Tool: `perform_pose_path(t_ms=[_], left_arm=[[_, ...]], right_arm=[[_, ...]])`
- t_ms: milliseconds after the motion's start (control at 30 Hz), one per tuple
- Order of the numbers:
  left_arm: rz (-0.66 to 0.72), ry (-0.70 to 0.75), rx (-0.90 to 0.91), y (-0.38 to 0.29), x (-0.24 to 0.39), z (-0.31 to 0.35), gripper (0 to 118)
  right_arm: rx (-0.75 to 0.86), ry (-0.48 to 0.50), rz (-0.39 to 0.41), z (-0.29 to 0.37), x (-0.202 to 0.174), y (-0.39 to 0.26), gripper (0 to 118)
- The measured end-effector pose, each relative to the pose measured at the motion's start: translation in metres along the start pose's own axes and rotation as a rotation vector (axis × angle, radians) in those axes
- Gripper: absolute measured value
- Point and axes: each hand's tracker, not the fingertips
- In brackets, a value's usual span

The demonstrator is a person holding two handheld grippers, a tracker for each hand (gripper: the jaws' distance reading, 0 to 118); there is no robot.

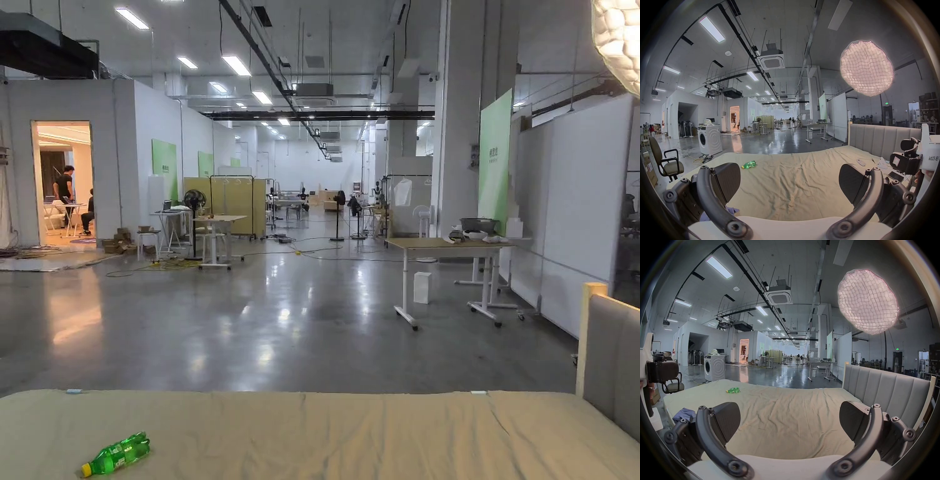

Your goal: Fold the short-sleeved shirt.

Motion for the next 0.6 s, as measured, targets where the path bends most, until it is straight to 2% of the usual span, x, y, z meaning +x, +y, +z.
perform_pose_path(t_ms=[600], left_arm=[[-0.007, 0.011, -0.008, 0.0003, -0.0027, -0.0004, 118]], right_arm=[[-0.012, -0.002, 0.000, 0.0018, 0.0011, -0.0019, 118]])
